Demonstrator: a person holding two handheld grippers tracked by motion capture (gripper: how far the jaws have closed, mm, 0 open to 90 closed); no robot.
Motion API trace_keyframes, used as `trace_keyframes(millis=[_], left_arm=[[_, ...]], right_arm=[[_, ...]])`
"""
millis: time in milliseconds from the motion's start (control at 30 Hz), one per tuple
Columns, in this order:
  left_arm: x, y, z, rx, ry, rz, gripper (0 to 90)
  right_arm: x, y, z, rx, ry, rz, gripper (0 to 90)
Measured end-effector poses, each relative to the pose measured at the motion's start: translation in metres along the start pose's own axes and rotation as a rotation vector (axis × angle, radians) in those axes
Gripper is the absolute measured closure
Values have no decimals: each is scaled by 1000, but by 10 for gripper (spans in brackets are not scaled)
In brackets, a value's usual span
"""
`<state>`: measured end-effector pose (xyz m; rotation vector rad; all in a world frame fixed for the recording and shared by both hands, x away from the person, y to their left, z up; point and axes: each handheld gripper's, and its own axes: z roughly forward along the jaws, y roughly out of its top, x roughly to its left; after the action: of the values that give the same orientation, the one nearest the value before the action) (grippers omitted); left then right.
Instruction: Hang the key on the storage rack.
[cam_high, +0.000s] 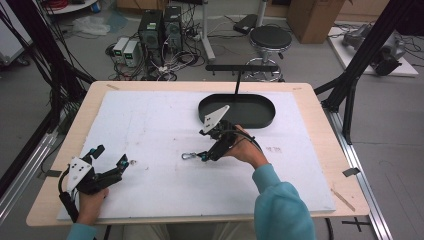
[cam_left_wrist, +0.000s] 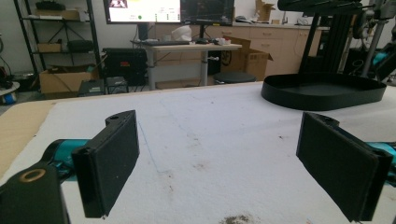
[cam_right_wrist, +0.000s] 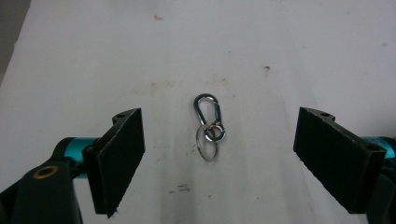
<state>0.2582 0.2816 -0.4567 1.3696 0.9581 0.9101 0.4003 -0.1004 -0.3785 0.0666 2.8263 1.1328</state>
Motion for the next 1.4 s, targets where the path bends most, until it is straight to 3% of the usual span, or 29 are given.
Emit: trace_keyframes(millis=[167, 267, 633, 1033, 1400], left_arm=[[0, 0, 0, -1, -2, -2, 136], [0, 0, 0, 1, -2, -2, 136], [0, 0, 0, 1, -2, -5, 136], [0, 0, 0, -1, -3, -10, 136], [0, 0, 0, -2, -4, -10, 136]], right_arm=[[-1, -1, 10, 41, 10, -4, 169], [-1, -1, 16, 83, 21, -28, 258], [-3, -4, 30, 167, 47, -49, 396], [-4, -6, 40, 211, 56, -58, 516], [-4, -5, 46, 265, 65, -79, 734]])
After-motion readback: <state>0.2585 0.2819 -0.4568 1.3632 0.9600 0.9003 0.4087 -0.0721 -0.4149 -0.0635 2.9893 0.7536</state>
